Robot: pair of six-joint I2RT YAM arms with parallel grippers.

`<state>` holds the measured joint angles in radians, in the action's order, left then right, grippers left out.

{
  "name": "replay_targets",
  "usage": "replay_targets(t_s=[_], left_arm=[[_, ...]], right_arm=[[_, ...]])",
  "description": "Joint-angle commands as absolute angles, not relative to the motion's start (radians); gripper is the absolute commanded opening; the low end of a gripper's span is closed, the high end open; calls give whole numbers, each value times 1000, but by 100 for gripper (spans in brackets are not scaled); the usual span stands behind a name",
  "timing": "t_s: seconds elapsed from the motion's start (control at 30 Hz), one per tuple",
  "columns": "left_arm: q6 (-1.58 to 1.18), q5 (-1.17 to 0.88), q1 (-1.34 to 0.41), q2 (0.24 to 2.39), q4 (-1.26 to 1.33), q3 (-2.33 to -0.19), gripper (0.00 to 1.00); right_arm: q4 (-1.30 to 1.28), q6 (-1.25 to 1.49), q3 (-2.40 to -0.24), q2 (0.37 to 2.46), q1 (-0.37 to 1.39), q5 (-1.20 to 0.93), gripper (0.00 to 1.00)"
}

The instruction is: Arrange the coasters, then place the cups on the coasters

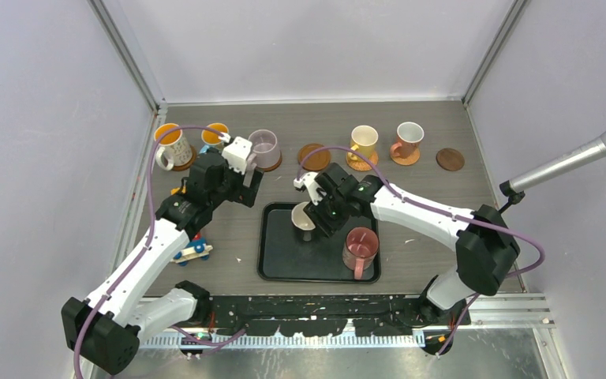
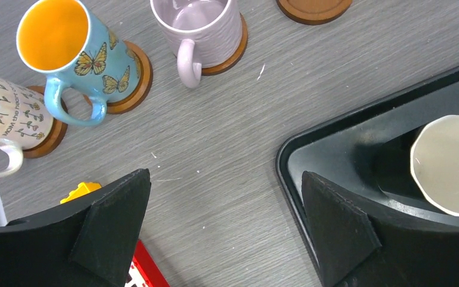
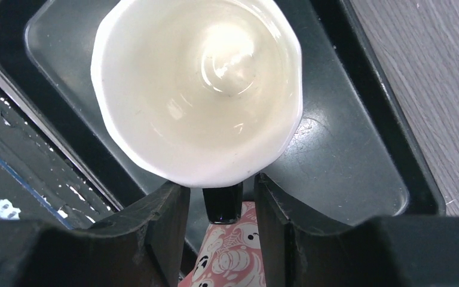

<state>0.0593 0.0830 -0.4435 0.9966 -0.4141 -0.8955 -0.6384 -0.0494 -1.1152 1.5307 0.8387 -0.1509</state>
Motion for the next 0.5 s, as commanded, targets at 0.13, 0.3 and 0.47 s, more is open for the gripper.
replay_targets(t_s=[0.13,0.3,0.47], left_arm=[[90,135,-435,983,-325,-885,100],[101,130,-432,985,-320,-882,100],[106,130,-431,989,-317,-878,100]], right_arm=[[-567,-15,-1111,1556,853,-128,46],[-555,-31,-1106,1560,862,-127,38],[-548,-56,-1096,1558,868,-97,26]])
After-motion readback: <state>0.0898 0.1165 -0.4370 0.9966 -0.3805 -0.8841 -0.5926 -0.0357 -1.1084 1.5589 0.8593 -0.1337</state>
